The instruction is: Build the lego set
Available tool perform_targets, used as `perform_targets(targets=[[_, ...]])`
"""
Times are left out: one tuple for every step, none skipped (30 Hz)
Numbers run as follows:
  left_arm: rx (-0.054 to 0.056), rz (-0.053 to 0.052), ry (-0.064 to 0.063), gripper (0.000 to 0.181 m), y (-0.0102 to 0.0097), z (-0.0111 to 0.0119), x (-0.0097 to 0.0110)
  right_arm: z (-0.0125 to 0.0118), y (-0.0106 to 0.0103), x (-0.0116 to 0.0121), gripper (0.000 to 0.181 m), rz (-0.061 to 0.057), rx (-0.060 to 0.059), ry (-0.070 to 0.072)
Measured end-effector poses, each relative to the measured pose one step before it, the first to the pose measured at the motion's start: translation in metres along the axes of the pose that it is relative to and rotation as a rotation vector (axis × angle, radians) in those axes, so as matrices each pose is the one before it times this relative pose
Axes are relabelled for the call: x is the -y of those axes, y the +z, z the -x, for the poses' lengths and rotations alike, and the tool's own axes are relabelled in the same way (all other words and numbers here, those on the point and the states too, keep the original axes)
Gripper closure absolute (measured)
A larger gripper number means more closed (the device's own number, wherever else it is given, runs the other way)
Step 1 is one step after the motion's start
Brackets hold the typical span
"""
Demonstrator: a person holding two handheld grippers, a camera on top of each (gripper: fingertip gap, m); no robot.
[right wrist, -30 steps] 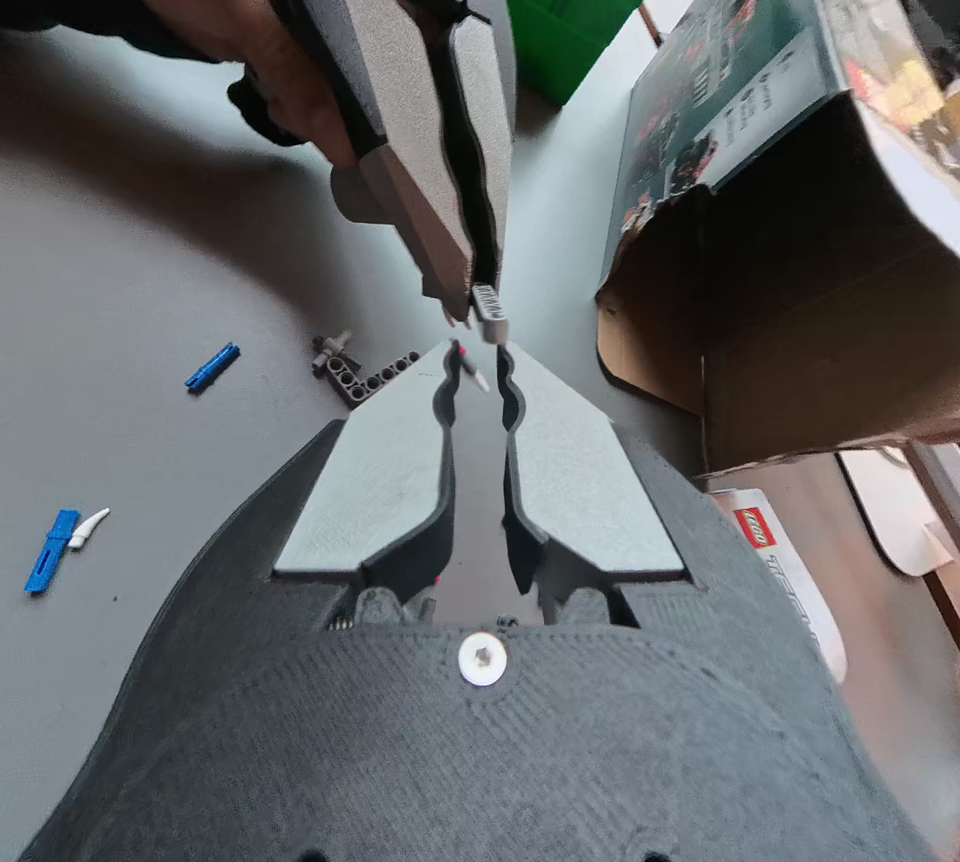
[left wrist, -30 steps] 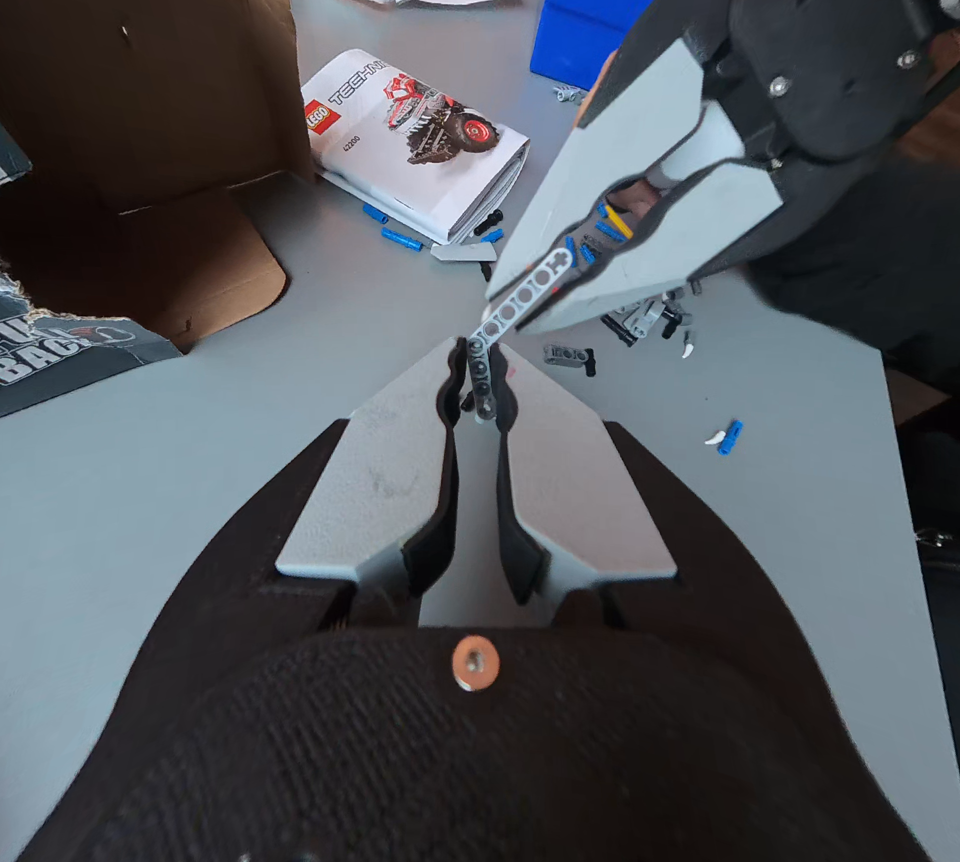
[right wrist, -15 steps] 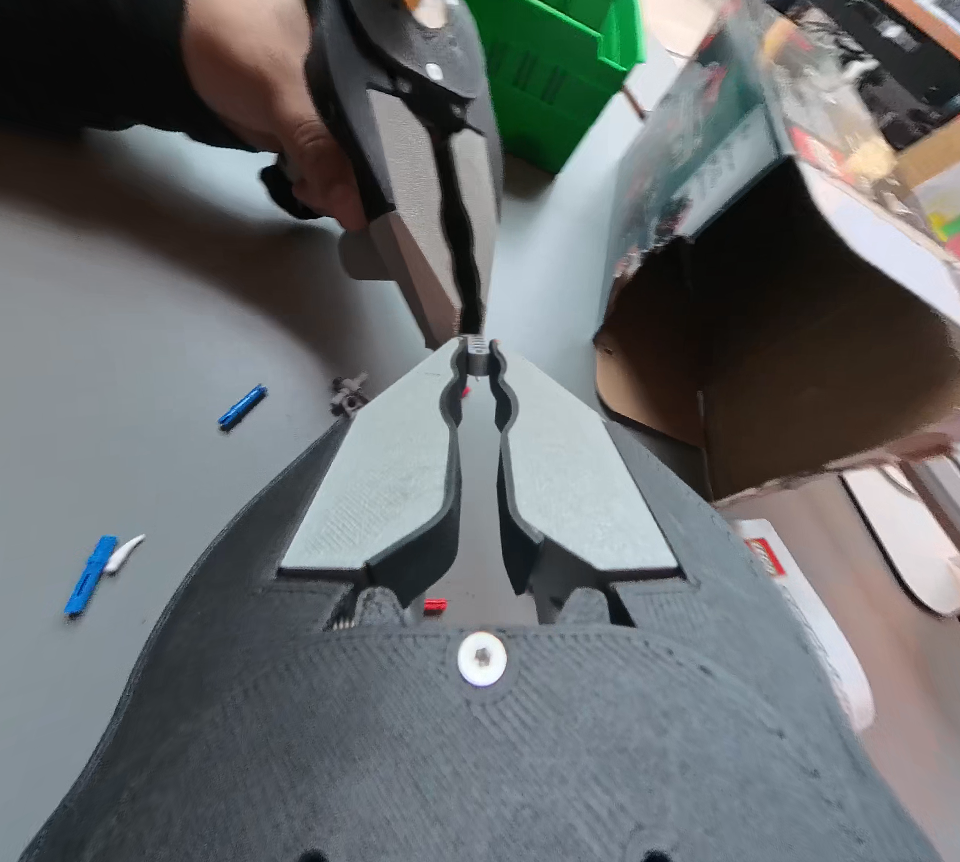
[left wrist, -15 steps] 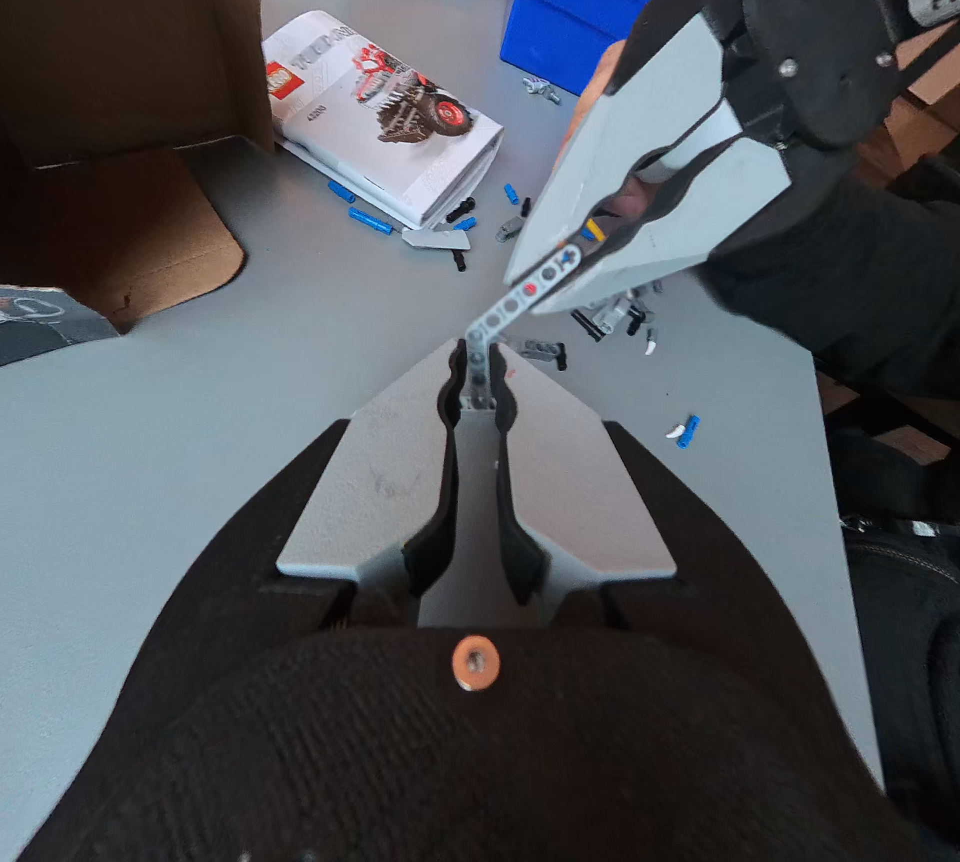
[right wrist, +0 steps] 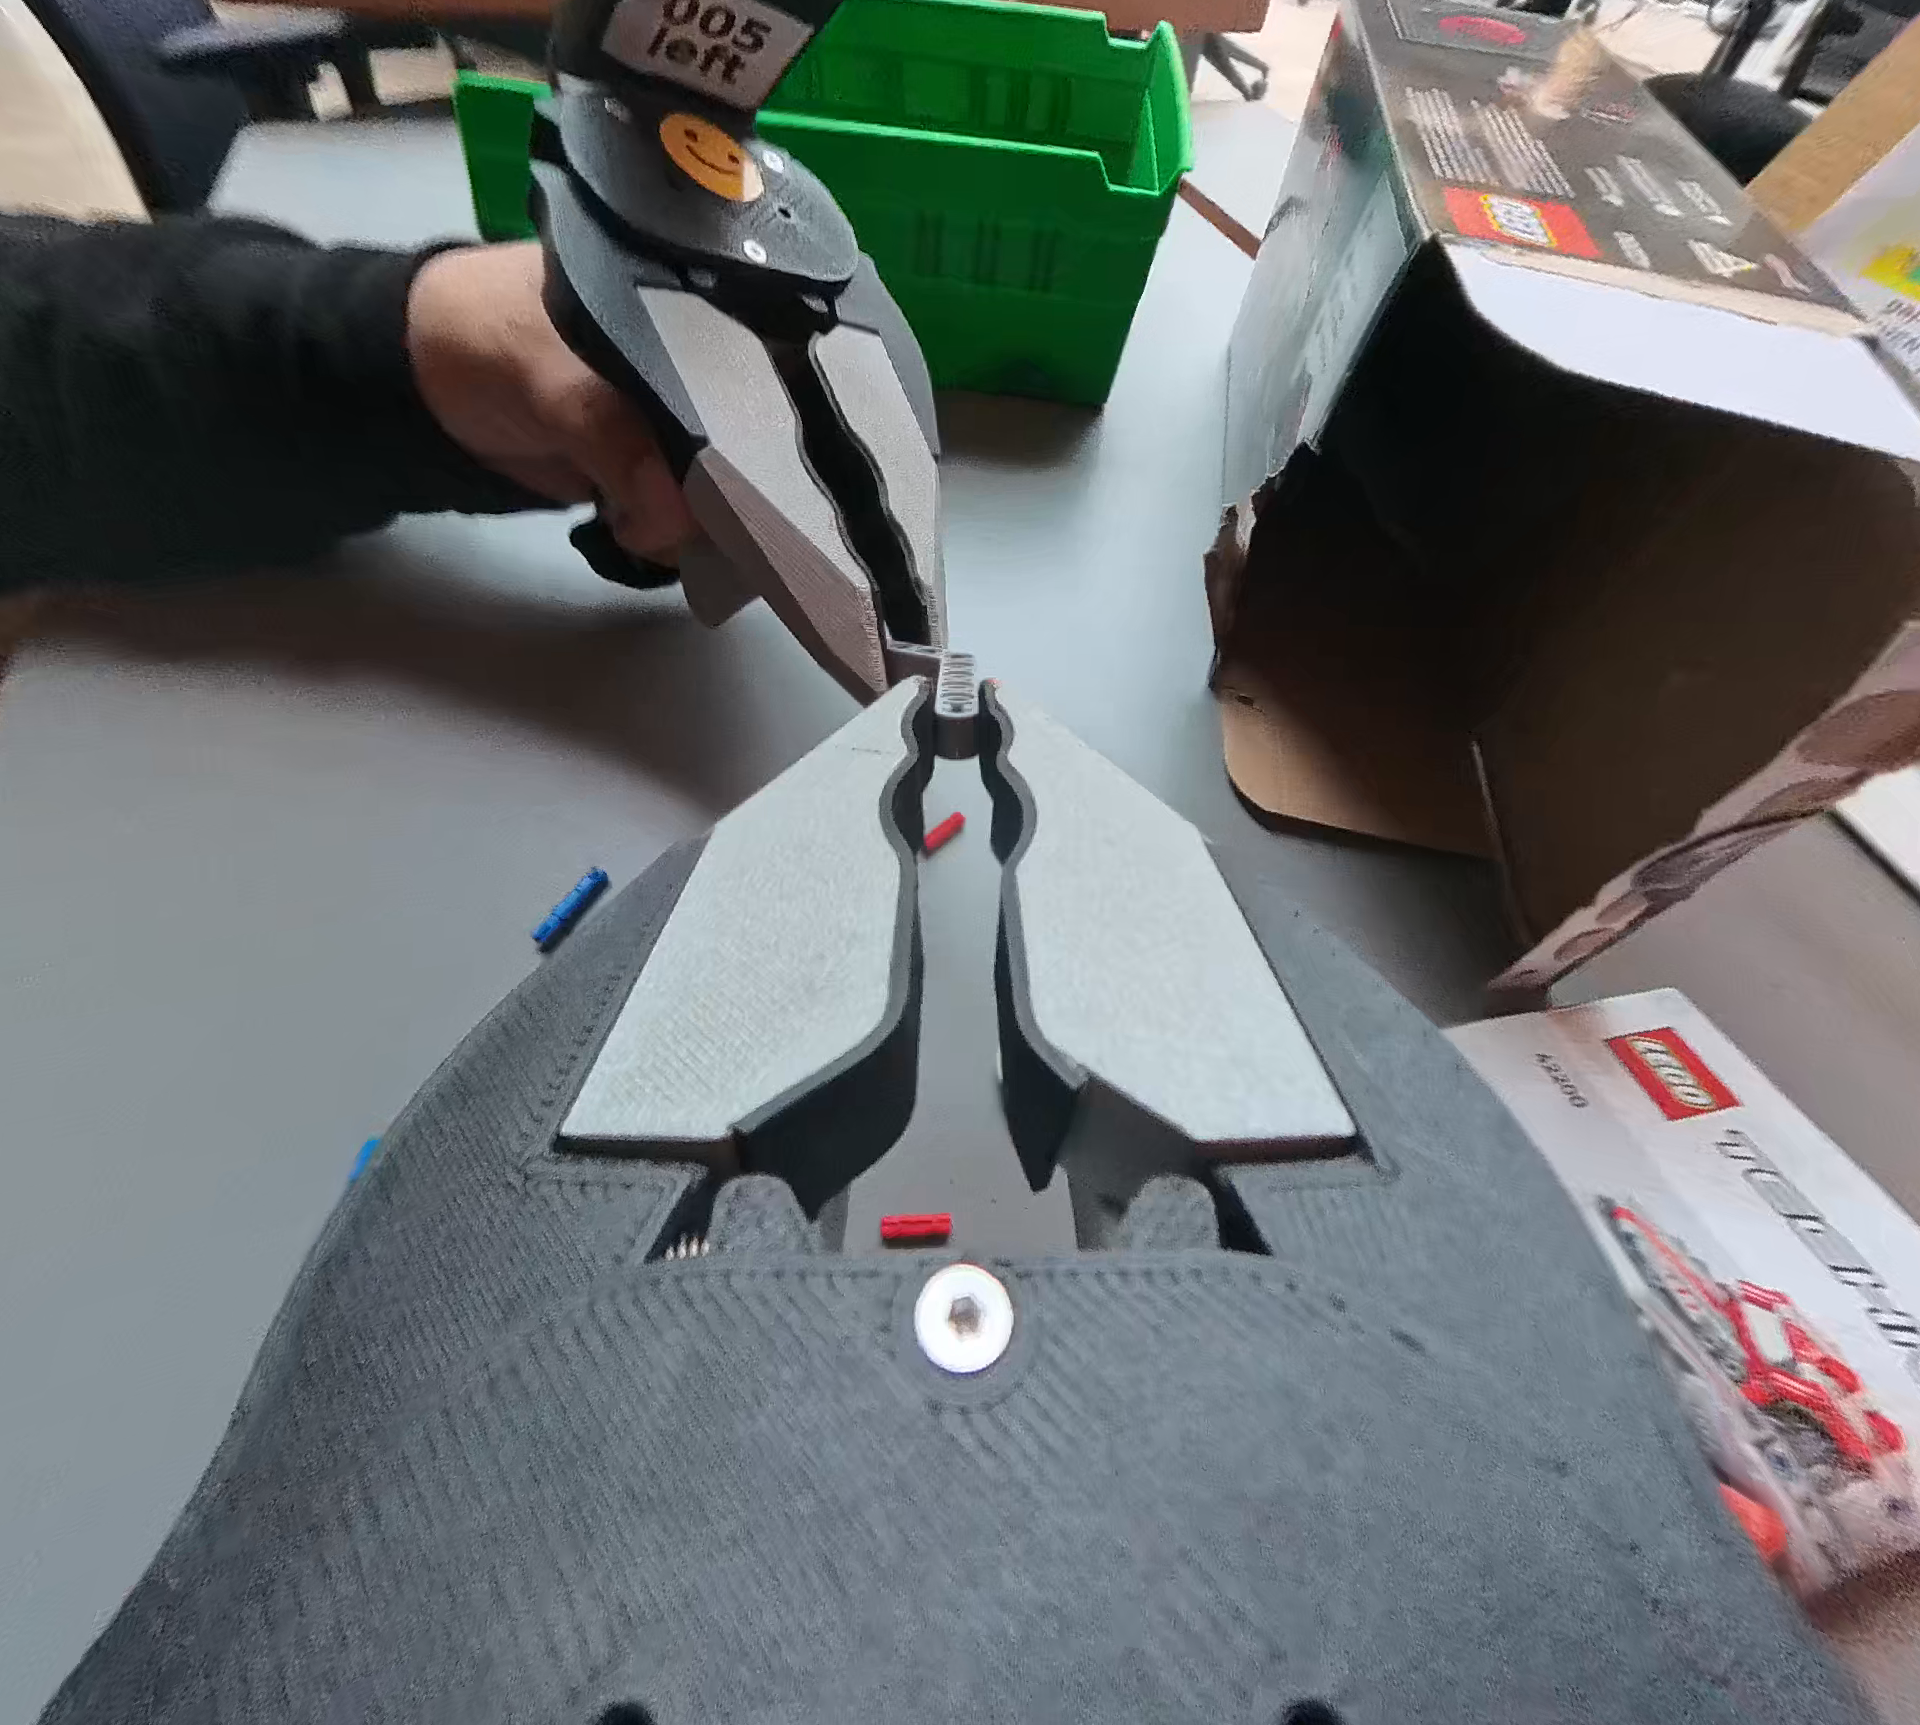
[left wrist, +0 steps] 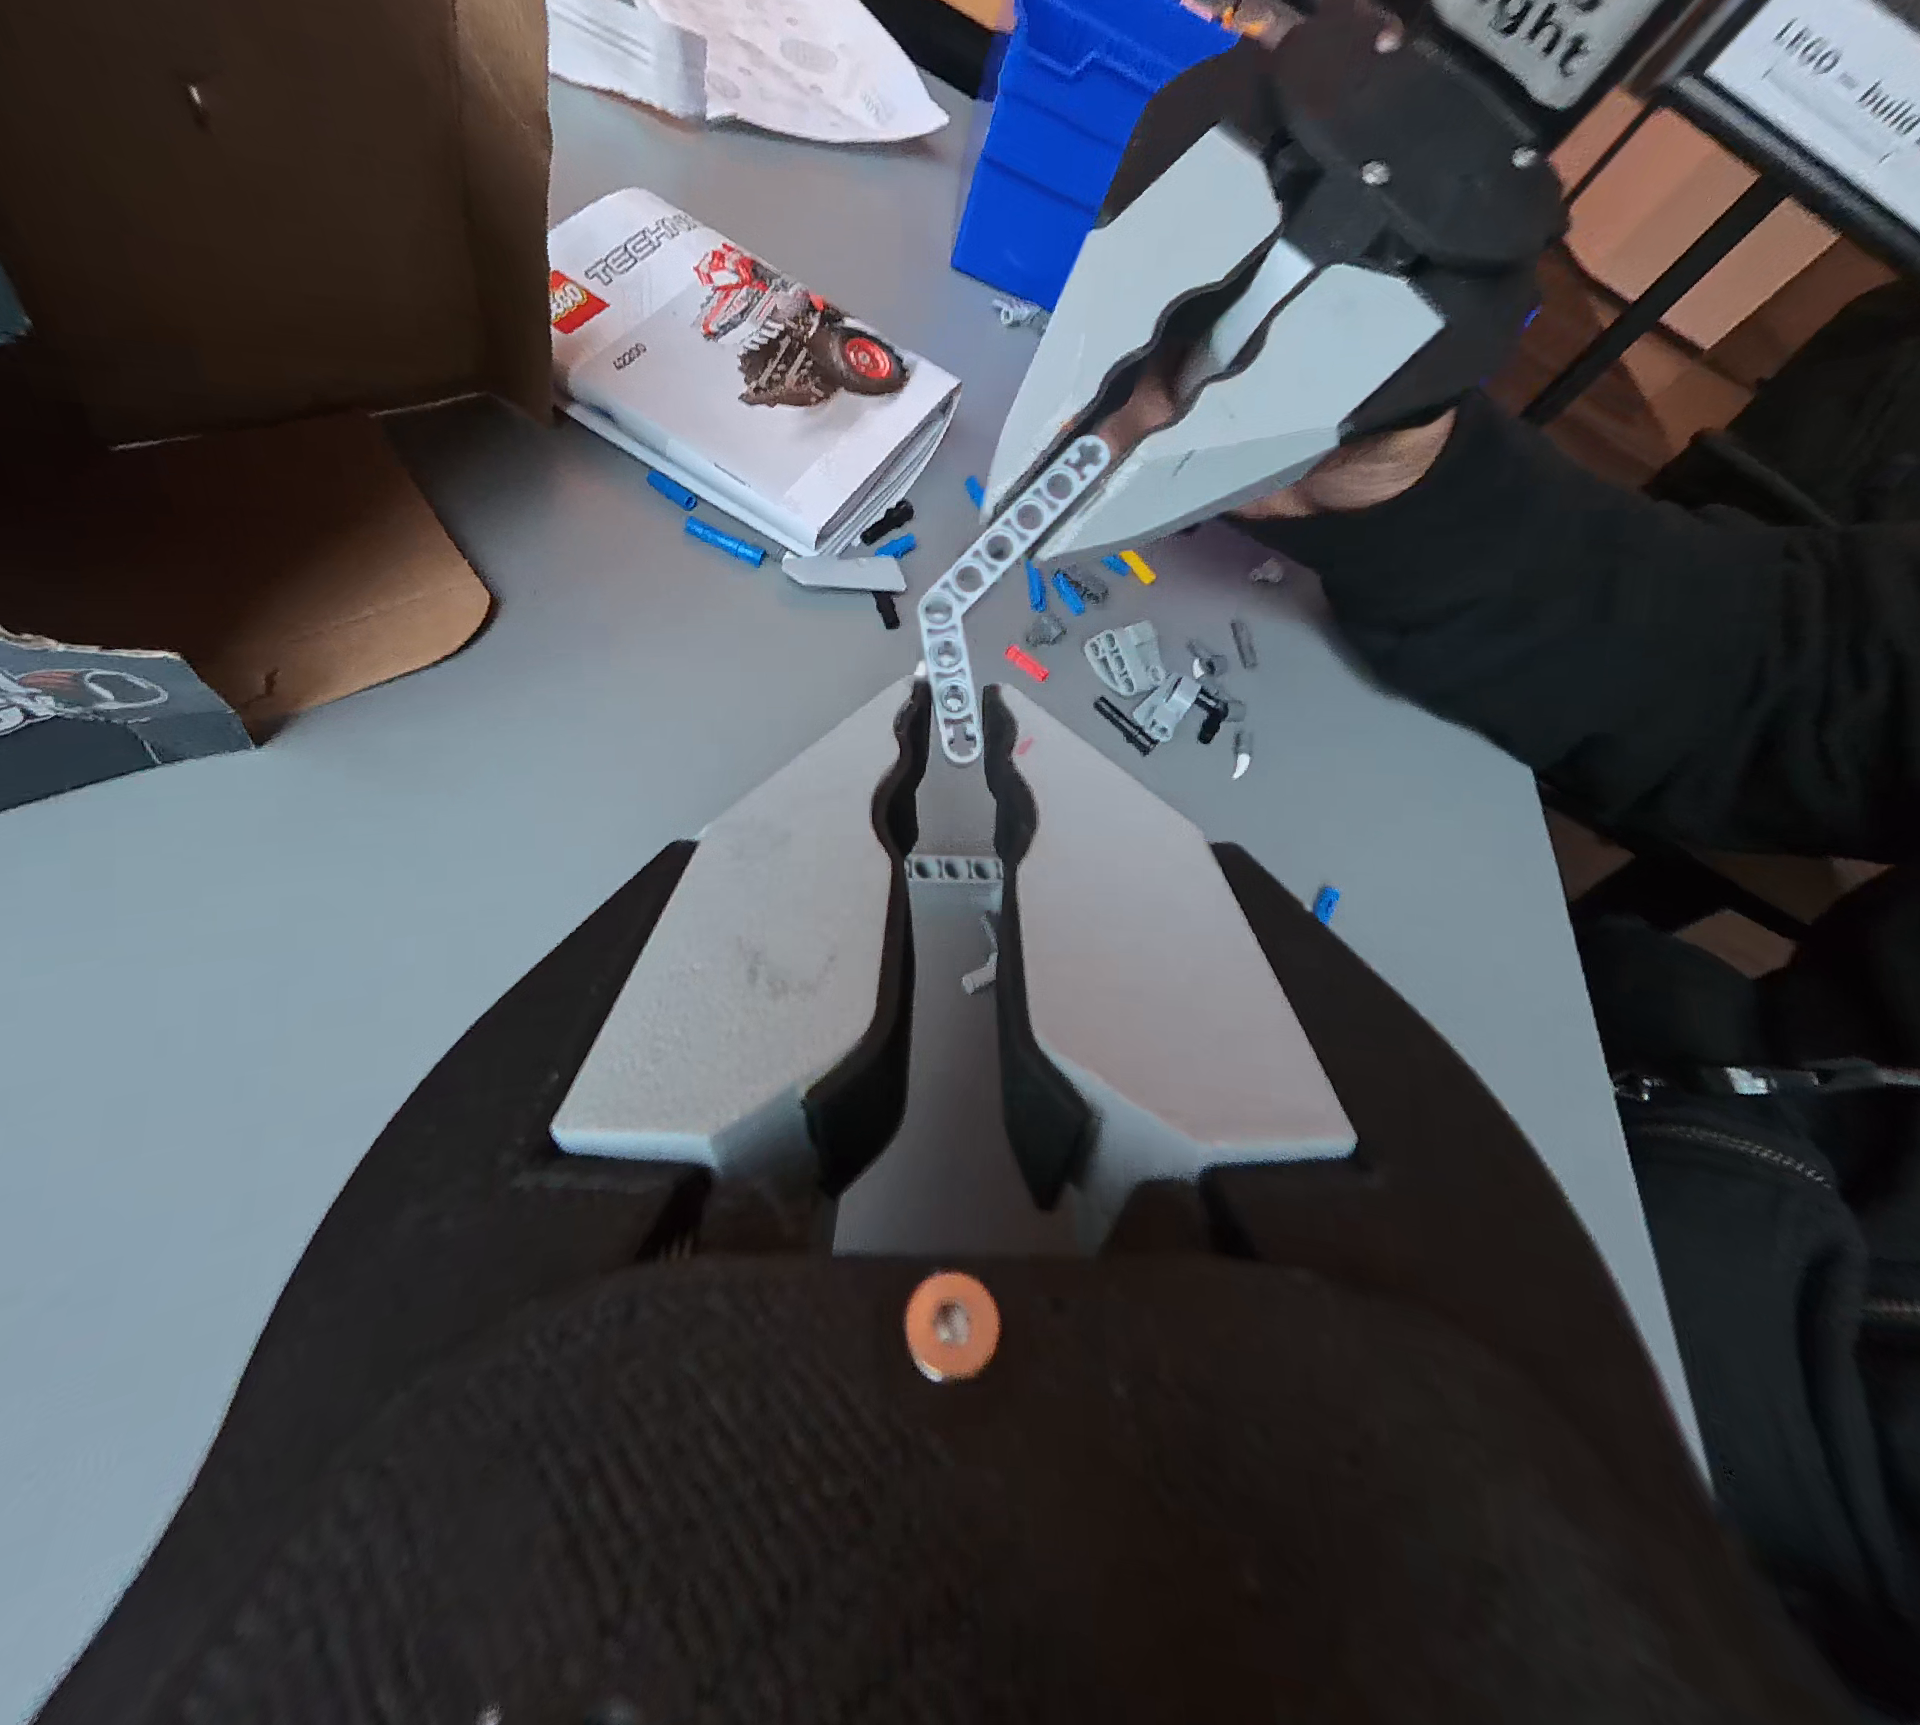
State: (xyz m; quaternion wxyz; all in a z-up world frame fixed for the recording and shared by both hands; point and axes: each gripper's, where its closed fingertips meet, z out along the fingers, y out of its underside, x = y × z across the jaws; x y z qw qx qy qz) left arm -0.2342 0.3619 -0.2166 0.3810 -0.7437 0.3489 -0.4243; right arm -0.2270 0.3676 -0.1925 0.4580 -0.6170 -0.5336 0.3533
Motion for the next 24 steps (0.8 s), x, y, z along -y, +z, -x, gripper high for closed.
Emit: perform_targets(targets=[[0.0004, -0.0152, -0.0014, 0.175, -0.00091, -0.00021, 0.00208, 0.00124, -0.00059, 0.00223, 0.176, -0.0201, 0.021, 0.0235], [0.0109, -0.0014, -0.0055, 0.175, -0.001, 0.00122, 0.00027, 0.00352, -0.00006, 0.00128, 0.173, -0.0118, 0.0324, 0.0138], [0.0085, 0.0056, -0.0117, 0.176, -0.00134, 0.00135, -0.0005, 0.0028, 0.00071, -0.00031, 0.17, -0.0006, 0.0243, 0.0062], [-0.0114, -0.0044, -0.017, 0.176, -0.00173, -0.00114, 0.00112, -0.00111, 0.00075, -0.00268, 0.17, 0.0125, -0.0017, -0.0043], [-0.0214, -0.02, -0.0227, 0.176, -0.00214, -0.00211, 0.00298, -0.00392, 0.00085, -0.00452, 0.169, 0.02, -0.021, -0.0095], [-0.0249, -0.0161, -0.0205, 0.176, -0.00176, -0.0025, 0.00234, -0.00319, 0.00133, -0.00456, 0.169, 0.0191, -0.0177, -0.0087], [-0.0168, -0.0005, -0.0126, 0.175, -0.00075, -0.00158, 0.00022, -0.00036, 0.00169, -0.00258, 0.169, 0.0087, -0.002, -0.0055], [0.003, 0.0031, -0.004, 0.176, -0.00012, 0.00064, -0.00048, 0.00081, 0.00196, -0.0011, 0.169, 0.0023, 0.0041, 0.0005], [0.0014, 0.0031, 0.0019, 0.175, 0.0005, -0.00011, -0.00067, 0.00103, 0.00195, -0.00078, 0.168, 0.0041, 0.0048, 0.0047], [-0.008, 0.0045, -0.0027, 0.176, 0.00096, -0.00164, -0.00073, 0.00091, 0.00157, 0.00034, 0.168, -0.0003, 0.0022, 0.0023], [-0.0031, 0.0074, -0.0031, 0.176, 0.00141, -0.00105, -0.0013, 0.0011, 0.00085, 0.00224, 0.17, -0.0129, 0.001, -0.0038], [0.0043, 0.005, 0.0026, 0.176, 0.00143, -0.00006, -0.00115, 0.00109, 0.00039, 0.00205, 0.173, -0.0127, 0.0013, -0.0036], [0.0038, 0.0091, 0.0065, 0.176, 0.00157, 0.00008, -0.00182, -0.0005, -0.00024, 0.00059, 0.176, -0.0021, -0.0059, -0.0005], [0.005, 0.0091, 0.0024, 0.176, 0.00126, 0.00059, -0.00168, -0.00088, -0.00013, -0.00096, 0.176, 0.0061, -0.004, -0.0009], [0.0048, 0.0018, -0.0005, 0.176, 0.0006, 0.00094, -0.00066, 0.00119, 0.00028, -0.00142, 0.179, 0.0057, 0.012, 0.0062], [0.001, 0.0014, 0.0018, 0.176, 0.00039, 0.00033, -0.00033, 0.00134, 0.00058, -0.00025, 0.181, -0.0044, 0.0148, 0.0168], [-0.0047, -0.0066, 0.0022, 0.176, 0.00025, -0.00052, 0.00084, 0.00068, 0.00053, 0.00095, 0.181, -0.0118, 0.0123, 0.0178], [-0.0122, -0.01, 0.0012, 0.176, 0.00023, -0.00164, 0.00146, 0.0012, 0.0001, 0.00104, 0.179, -0.0098, 0.0158, 0.0157], [-0.004, -0.0032, -0.0058, 0.176, 0.00013, -0.00039, 0.00036, -0.00016, -0.00017, 0.00063, 0.179, -0.0044, 0.0038, 0.0094], [-0.0021, 0.0026, -0.0058, 0.176, -0.00006, -0.00016, -0.00049, -0.00043, -0.00019, 0.00007, 0.181, -0.001, -0.0014, 0.0015], [-0.0006, 0.0063, 0.0021, 0.176, -0.00016, -0.00057, -0.00077, 0.00041, 0.00008, -0.00038, 0.181, 0.0013, 0.0, -0.0071], [0.0131, -0.0032, 0.0125, 0.176, -0.00078, 0.0004, 0.00122, -0.00071, -0.00003, 0.00101, 0.181, -0.0055, -0.0087, -0.0055], [0.0163, -0.0133, 0.0308, 0.176, -0.00142, -0.00045, 0.00313, -0.00038, -0.00063, 0.00242, 0.181, -0.0082, -0.0056, 0.0019], [0.0168, -0.0084, 0.0267, 0.176, -0.0016, -0.00033, 0.00328, -0.0009, -0.00051, 0.00044, 0.181, 0.0113, -0.0042, 0.0044]])
